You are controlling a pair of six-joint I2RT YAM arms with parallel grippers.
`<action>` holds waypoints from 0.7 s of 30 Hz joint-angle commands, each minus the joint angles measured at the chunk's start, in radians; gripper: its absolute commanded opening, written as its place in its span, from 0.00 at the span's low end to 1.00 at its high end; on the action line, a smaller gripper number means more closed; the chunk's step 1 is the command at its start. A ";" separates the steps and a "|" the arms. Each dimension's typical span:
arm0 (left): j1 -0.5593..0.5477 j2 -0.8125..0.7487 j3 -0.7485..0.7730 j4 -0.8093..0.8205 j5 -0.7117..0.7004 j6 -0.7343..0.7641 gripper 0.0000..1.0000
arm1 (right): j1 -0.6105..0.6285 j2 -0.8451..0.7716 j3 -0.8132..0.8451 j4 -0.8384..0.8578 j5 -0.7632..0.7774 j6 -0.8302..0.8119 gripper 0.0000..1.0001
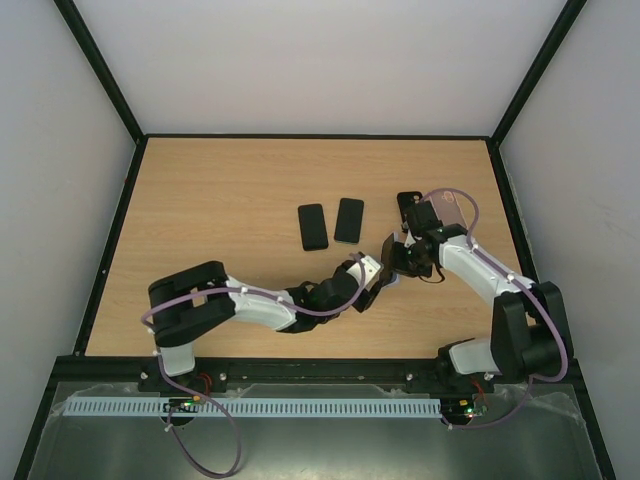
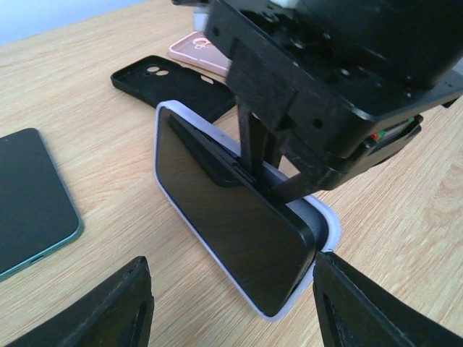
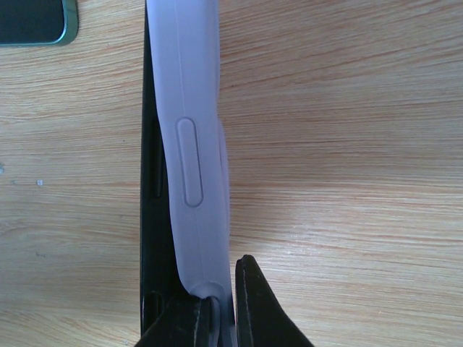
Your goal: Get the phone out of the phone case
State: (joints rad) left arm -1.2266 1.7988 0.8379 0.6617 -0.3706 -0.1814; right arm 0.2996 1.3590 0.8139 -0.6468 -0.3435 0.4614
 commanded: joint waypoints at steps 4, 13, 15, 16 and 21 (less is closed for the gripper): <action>-0.011 0.111 0.098 0.034 -0.027 0.044 0.58 | 0.001 0.014 0.045 0.028 -0.011 0.020 0.02; -0.022 0.205 0.177 -0.068 -0.153 0.067 0.51 | 0.001 0.003 0.038 0.024 -0.035 0.018 0.02; -0.029 0.229 0.207 -0.112 -0.218 0.071 0.47 | 0.001 -0.001 0.036 0.020 -0.040 0.013 0.02; -0.033 0.238 0.216 -0.127 -0.248 0.078 0.45 | 0.002 -0.002 0.036 0.015 -0.046 0.009 0.02; -0.036 0.293 0.265 -0.174 -0.368 0.102 0.24 | 0.002 -0.012 0.037 -0.009 -0.077 -0.009 0.02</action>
State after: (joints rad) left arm -1.2720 2.0300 1.0679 0.5732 -0.5797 -0.1123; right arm 0.2947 1.3746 0.8242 -0.6247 -0.3546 0.4683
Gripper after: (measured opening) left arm 0.323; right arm 0.049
